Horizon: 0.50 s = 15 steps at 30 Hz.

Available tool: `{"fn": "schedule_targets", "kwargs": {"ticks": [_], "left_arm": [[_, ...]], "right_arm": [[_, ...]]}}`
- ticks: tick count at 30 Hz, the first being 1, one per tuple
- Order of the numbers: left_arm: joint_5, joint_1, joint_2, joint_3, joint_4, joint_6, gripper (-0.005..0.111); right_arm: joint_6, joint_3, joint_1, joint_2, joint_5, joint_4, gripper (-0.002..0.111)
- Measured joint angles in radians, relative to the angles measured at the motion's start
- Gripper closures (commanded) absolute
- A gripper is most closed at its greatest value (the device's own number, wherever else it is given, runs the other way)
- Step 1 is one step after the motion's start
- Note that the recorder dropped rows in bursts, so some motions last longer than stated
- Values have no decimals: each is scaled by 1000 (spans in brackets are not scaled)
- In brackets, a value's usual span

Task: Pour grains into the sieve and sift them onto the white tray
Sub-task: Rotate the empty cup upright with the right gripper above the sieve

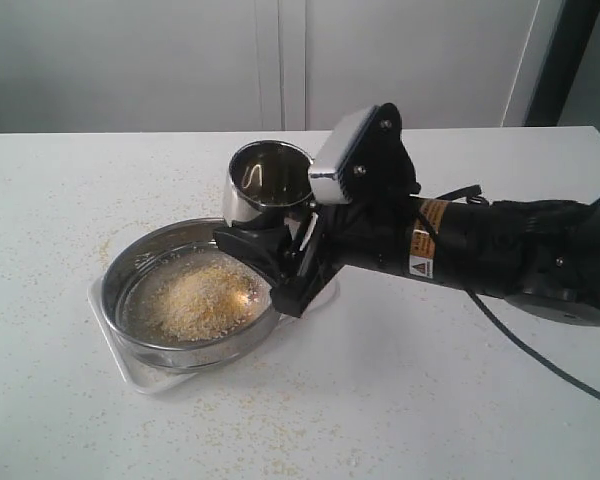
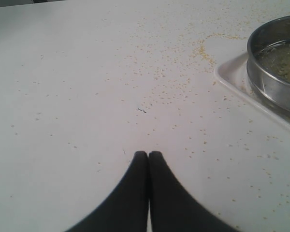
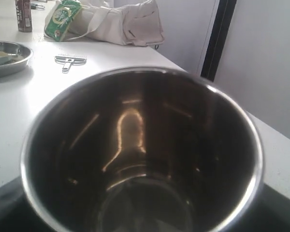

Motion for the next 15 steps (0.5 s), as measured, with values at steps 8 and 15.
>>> {"fn": "schedule_targets", "kwargs": {"ticks": [8, 15], "left_arm": [[0, 0, 0, 0, 0, 0, 107], [0, 0, 0, 0, 0, 0, 107]], "right_arm": [[2, 74, -64, 4, -89, -41, 108], [-2, 115, -115, 54, -145, -70, 108]]}}
